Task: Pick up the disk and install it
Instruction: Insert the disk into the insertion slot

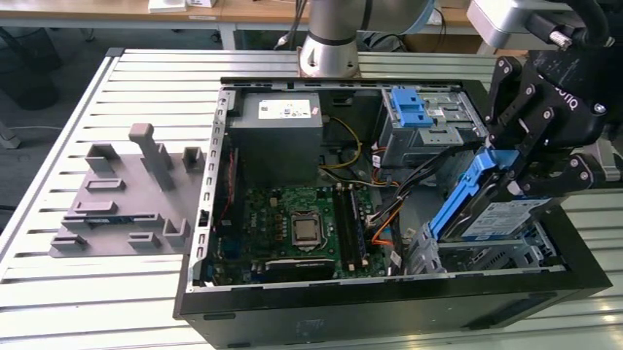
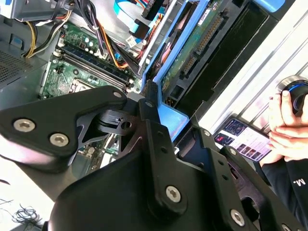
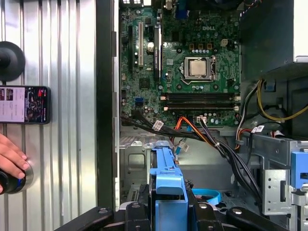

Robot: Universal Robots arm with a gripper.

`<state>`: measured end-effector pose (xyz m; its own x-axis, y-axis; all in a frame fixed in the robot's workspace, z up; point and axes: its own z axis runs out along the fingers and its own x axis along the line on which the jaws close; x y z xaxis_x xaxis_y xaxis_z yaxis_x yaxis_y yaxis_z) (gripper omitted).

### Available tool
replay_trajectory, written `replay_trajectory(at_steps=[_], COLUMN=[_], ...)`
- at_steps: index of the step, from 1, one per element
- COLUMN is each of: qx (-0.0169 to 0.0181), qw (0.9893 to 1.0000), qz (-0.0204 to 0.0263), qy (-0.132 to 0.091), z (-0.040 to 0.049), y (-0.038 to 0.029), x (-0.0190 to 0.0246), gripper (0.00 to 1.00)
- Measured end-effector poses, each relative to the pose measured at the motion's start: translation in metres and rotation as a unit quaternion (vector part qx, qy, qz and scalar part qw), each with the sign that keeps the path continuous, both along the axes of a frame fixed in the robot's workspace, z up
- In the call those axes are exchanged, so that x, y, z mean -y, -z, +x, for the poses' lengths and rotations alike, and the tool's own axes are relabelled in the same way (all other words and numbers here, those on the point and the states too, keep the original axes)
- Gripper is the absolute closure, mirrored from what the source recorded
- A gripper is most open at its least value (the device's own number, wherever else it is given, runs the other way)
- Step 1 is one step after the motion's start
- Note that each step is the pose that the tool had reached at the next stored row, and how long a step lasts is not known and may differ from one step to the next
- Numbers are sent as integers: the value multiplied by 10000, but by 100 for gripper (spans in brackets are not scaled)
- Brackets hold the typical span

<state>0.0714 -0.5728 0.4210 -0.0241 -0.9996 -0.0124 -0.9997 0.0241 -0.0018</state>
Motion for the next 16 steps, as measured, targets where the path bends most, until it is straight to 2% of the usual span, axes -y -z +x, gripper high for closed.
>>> replay_trajectory(at_steps=[7,12,16], qx=[0,0,0], qw=[10000,10000,10000], qz=[0,1,19], qy=[0,0,0], z=[0,0,0], y=[47,101,154], x=[0,0,0], gripper=[64,64,64])
